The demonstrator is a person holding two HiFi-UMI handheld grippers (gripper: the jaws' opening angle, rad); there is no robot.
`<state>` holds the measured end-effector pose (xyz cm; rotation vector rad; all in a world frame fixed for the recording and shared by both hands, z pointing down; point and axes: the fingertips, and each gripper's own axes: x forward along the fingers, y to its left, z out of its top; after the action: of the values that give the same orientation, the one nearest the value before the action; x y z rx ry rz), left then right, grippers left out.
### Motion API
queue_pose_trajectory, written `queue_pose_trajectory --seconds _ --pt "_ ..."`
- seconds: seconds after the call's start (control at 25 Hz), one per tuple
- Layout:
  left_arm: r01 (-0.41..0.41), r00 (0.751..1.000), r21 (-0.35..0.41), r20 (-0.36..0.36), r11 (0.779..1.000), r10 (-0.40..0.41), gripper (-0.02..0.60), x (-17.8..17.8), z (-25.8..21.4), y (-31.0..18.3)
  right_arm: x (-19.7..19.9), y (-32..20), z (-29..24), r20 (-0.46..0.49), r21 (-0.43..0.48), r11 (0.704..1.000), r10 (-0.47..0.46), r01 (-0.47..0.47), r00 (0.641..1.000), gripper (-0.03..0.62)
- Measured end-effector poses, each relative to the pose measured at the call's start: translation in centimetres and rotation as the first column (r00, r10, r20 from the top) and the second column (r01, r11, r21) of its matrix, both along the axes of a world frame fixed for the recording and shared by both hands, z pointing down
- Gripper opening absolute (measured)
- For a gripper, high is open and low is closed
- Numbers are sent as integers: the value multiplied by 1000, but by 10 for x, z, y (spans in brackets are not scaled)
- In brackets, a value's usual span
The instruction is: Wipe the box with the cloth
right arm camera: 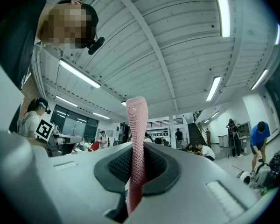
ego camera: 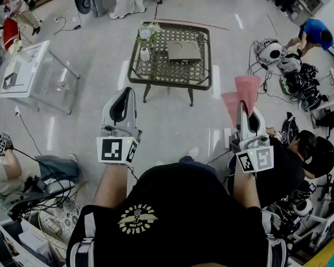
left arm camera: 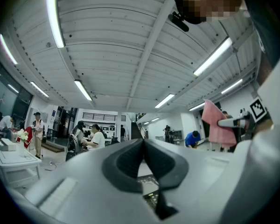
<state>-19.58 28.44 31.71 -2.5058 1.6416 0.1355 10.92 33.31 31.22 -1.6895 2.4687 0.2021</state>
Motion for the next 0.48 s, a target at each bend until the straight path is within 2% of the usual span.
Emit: queue_pose_trajectory --seconds 0.28,0.48 --pt "-7 1000 -36 -10 999 7 0 -22 11 2 -18 6 4 5 -25 1000 9 -9 1000 17" --pt "-23 1000 -50 -11 998 23 0 -23 18 2 -14 12 7 36 -49 998 29 -28 999 17"
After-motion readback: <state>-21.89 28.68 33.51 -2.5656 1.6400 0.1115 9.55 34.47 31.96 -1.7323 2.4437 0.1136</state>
